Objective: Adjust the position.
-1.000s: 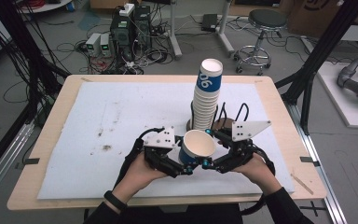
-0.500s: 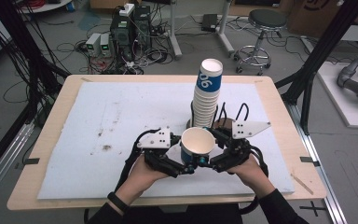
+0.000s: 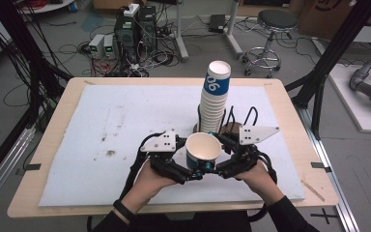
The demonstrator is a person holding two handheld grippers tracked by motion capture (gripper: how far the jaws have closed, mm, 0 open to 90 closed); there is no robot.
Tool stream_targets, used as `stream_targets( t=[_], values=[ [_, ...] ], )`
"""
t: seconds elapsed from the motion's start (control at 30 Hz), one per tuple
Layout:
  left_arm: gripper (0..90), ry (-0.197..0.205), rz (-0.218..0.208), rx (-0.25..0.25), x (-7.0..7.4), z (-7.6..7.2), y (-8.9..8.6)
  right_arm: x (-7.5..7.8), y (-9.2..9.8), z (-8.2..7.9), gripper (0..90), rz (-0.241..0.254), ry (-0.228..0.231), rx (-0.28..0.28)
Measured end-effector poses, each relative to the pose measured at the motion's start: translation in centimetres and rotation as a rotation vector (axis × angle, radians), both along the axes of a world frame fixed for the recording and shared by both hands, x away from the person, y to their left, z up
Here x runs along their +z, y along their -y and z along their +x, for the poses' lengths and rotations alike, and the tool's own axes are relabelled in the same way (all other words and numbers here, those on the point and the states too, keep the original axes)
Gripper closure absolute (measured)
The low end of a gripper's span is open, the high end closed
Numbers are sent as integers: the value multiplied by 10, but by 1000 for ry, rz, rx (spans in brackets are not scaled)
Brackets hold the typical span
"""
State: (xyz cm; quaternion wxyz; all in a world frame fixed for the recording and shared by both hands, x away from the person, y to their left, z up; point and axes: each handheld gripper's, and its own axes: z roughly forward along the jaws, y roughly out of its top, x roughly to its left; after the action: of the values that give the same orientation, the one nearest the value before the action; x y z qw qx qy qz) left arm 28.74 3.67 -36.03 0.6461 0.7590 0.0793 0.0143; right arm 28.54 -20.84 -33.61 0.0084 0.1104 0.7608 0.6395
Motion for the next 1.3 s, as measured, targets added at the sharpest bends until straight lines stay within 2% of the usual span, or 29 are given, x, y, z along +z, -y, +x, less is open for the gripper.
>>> stream_targets(
  t=[0.27, 0.4, 0.53, 0.73, 0.83, 1.0, 1.2, 1.23, 1.3],
  values=[
    [250, -5, -4, -6, 0, 1, -1, -1, -4, -1, 228, -11, 0, 2],
    [251, 1, 0, -8, -1, 1, 0, -1, -4, -1, 194, -17, -6, 7],
    [252, 4, 3, -9, -1, 2, -3, 0, -1, 0, 182, -26, -17, 24],
    [252, 14, -10, 1, 1, 4, -10, 5, 9, 2, 179, -19, 3, 30],
    [253, 15, -21, 10, 3, 5, -15, 6, 16, 3, 179, -17, 6, 31],
    [253, 14, -51, 25, 8, 6, -22, 1, 21, 6, 179, -46, 16, 32],
    [253, 5, -94, 30, 11, 5, -25, -7, 16, 7, 180, -88, 20, 33],
    [253, 9, -100, 33, 12, 5, -25, -12, 12, 7, 180, -110, 16, 25],
    [253, 7, -105, 33, 12, 4, -24, -16, 9, 7, 180, -107, 17, 17]
  ],
)
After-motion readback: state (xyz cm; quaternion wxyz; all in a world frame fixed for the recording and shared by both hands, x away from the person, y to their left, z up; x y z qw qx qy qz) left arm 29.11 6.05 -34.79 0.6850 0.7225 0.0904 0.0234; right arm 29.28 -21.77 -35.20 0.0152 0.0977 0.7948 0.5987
